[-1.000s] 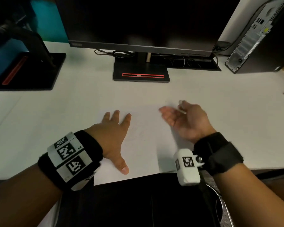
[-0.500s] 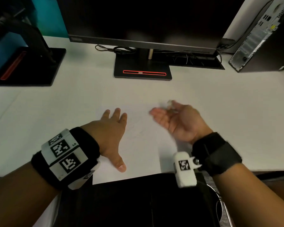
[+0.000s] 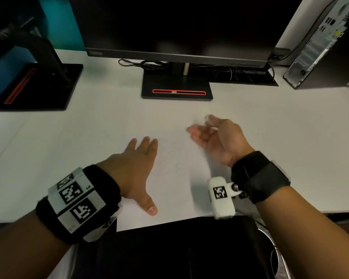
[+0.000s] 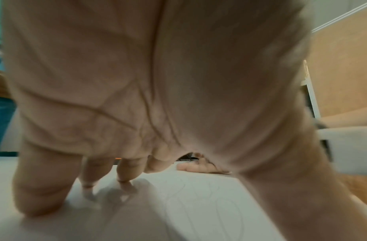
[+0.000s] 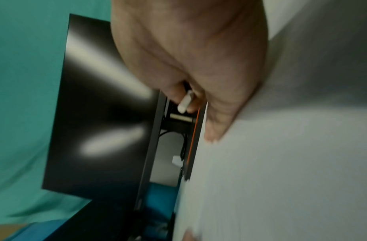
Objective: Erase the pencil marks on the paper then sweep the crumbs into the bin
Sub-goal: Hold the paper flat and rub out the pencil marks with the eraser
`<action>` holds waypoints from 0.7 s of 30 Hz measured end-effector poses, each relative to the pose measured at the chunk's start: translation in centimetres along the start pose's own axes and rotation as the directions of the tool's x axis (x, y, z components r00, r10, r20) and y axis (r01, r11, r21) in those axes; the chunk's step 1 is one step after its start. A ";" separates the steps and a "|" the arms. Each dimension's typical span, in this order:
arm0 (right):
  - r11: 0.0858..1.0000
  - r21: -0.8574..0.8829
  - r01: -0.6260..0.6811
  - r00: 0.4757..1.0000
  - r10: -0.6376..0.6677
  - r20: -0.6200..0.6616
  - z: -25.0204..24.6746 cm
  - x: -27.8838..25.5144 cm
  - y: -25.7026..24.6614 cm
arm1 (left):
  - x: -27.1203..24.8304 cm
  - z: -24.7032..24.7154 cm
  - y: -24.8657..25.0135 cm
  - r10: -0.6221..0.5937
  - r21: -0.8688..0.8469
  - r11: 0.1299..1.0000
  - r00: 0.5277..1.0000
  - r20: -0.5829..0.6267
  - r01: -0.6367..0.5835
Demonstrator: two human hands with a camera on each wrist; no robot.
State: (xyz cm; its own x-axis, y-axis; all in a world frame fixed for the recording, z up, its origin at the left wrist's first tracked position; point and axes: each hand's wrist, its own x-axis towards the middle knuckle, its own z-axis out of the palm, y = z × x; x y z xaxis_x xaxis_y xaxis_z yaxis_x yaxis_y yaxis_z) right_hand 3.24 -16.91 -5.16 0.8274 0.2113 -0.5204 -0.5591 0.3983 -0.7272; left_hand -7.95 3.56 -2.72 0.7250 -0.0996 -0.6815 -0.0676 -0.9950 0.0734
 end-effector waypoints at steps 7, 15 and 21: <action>0.998 0.057 -0.036 0.989 0.028 0.145 0.4 -1.2 -0.5 | 0.0 -0.2 0.3 -0.028 0.014 1.000 1.000 0.009 0.028; 0.986 -0.030 -0.167 0.974 0.169 0.153 1.2 0.5 0.9 | 0.2 0.3 -0.2 -0.068 -0.009 0.998 0.998 0.015 0.068; 0.977 0.188 0.100 0.993 -0.088 -0.074 -1.9 0.5 -2.7 | 0.1 0.1 -0.2 -0.062 0.004 0.998 0.998 0.013 0.062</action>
State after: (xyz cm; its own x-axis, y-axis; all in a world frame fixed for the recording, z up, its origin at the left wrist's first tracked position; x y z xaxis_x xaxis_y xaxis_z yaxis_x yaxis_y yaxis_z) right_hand 5.07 -19.62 -4.31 0.8669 0.1086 -0.4866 -0.4531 0.5785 -0.6782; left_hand -7.93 3.71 -2.85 0.7188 -0.0373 -0.6942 -0.0250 -0.9993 0.0279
